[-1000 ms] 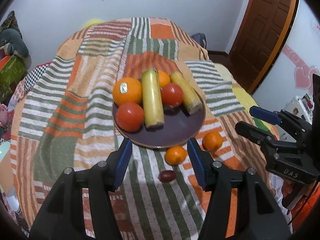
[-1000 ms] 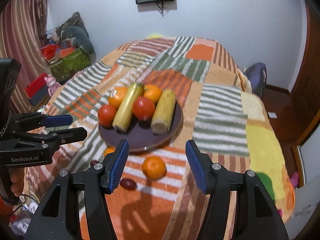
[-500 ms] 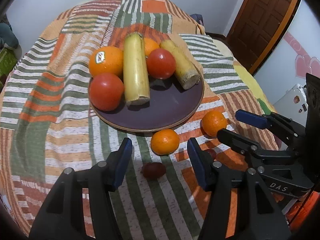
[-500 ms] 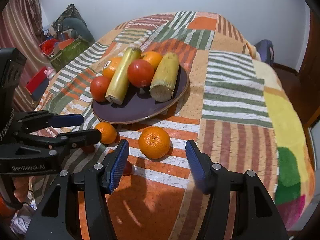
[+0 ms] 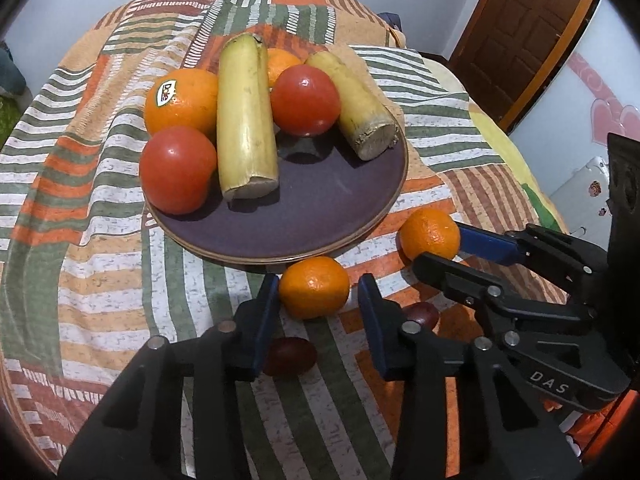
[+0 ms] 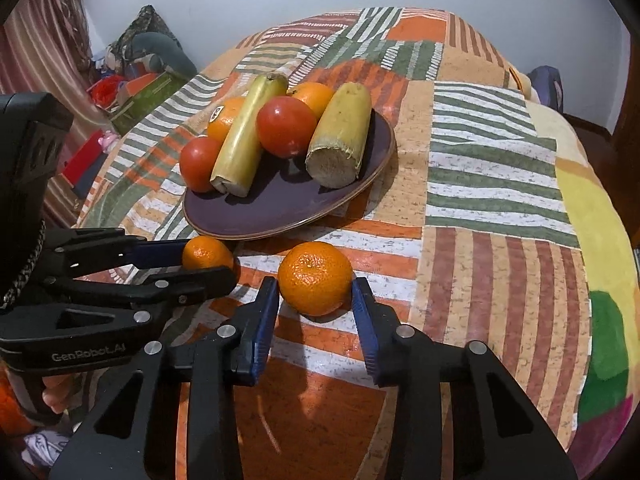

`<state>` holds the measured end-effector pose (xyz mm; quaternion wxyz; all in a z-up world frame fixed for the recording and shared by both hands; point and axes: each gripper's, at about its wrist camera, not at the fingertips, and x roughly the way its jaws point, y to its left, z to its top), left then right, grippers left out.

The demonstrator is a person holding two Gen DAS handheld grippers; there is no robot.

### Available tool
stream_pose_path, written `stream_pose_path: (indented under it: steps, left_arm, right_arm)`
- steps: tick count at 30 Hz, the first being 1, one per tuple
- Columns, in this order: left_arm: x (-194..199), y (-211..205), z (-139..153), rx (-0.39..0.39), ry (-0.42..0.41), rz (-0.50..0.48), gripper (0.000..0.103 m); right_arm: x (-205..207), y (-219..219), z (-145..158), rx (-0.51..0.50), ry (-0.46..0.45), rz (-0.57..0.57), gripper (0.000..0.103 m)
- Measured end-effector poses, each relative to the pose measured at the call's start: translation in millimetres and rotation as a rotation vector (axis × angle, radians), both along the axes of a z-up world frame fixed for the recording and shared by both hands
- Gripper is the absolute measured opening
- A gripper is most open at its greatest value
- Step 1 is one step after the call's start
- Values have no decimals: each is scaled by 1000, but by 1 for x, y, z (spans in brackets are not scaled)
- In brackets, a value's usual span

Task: Organize fruits
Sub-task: 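Grasp a mandarin with the left tool while the right tool grasps another mandarin, then carry both mandarins onto the plate edge with both tools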

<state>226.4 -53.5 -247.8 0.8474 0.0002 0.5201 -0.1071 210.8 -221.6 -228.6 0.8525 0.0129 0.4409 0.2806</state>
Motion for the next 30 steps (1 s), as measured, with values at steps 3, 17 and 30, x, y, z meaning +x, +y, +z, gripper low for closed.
stream_pose_path:
  steps: [3,17,30]
  left_arm:
    - [0,2,1,-9,1,0,35]
    - [-11,14,24,-20,-61,29,34]
    - [2,44,46,-29,-126,104,34]
  right_arm:
    - [0,-2,0,10,4,-3,34]
    - [0,-2,23,18,-57,-12,34]
    - [11,26,36,47,-93,40,34]
